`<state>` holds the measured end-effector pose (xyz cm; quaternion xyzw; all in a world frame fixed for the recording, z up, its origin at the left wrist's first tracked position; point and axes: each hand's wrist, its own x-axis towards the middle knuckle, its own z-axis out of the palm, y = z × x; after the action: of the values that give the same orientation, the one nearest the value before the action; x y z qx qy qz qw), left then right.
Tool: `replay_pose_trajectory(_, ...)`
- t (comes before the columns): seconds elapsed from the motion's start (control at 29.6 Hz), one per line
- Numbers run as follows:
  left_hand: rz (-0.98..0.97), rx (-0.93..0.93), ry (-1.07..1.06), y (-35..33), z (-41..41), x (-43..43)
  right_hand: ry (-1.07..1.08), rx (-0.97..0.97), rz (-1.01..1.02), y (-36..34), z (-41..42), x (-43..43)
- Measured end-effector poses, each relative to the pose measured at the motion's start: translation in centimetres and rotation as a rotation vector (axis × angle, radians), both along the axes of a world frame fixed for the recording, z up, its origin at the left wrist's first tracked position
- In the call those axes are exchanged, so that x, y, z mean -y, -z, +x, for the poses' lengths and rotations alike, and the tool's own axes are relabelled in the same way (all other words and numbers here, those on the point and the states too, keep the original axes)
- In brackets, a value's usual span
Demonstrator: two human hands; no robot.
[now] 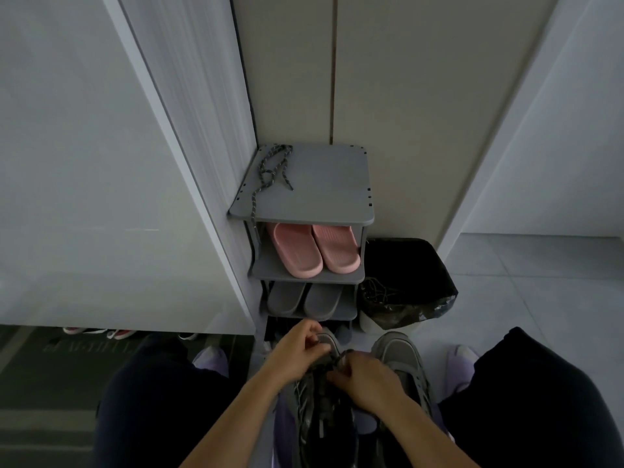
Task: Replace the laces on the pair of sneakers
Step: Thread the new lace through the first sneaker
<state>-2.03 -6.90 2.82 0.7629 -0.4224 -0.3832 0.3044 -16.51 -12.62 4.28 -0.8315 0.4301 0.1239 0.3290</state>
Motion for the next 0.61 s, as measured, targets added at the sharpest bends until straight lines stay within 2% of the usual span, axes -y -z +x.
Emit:
replay_pose_trajectory(0.14,-0.107,-0.063,-0.135,1.3,-1.6,-3.2,0.022,0.037,-0.274,-0.4,-0.6,1.1)
replay_pose_trajectory(0.2,-0.13,-0.157,-0.184,1.9,-2.8,-3.8,-0.051,0.047,-0.277,-0.4,-0.2,1.5)
replay_pose_trajectory(0.3,-0.14,-0.171,-0.267,2.6,-3.4,-3.5,-0.138,0.001,-0.238,0.0,0.7,1.4)
replay_pose_trajectory(0.44,-0.113,-0.165,-0.329,2.7,-3.4,-3.6,-0.021,0.083,-0.25,-0.3,-0.1,2.0)
replay_pose_trajectory(0.61,-0.125,-0.134,-0.336,2.6,-3.5,-3.5,0.196,0.201,-0.381,-2.2,-2.8,3.8)
